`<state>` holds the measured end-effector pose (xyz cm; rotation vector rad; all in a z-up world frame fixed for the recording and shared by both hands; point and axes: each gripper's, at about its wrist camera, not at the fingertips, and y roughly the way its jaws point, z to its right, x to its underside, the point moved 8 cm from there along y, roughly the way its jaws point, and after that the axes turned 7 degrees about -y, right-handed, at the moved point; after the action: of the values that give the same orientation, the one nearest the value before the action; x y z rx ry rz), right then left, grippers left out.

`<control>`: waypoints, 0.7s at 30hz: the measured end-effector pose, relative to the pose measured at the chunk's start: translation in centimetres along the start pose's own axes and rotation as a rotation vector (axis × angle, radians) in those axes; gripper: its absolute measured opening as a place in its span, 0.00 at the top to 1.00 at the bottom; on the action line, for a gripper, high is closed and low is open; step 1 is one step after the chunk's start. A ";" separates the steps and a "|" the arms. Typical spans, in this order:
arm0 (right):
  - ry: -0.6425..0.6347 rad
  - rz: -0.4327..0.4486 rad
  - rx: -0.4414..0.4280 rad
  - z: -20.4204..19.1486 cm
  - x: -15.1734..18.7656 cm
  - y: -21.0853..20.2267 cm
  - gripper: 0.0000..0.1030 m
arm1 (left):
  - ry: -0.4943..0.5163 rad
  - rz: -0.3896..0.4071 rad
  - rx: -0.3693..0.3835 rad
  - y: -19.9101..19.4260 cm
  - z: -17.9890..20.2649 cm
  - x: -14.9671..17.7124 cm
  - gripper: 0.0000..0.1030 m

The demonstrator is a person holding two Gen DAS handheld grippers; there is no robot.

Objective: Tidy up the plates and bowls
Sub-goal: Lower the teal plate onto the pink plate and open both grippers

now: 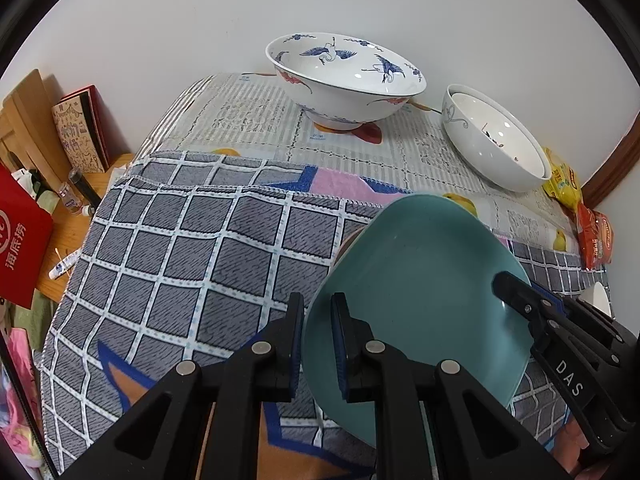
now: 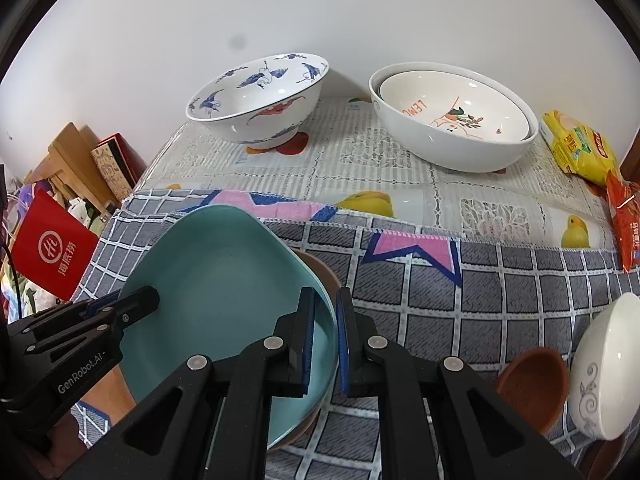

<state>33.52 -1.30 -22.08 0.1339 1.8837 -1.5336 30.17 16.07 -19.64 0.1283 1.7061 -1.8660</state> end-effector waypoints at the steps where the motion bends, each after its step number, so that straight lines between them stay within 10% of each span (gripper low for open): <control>1: -0.003 0.000 -0.001 0.1 -0.1 0.1 0.89 | 0.000 -0.003 0.000 0.1 0.0 0.0 0.87; 21: -0.004 0.017 -0.015 0.3 -0.4 0.6 0.76 | 0.033 -0.052 -0.016 0.5 0.2 2.1 0.87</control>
<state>34.24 -1.29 -22.33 0.1400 1.8860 -1.5072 28.72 15.14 -20.96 0.1101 1.7618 -1.8972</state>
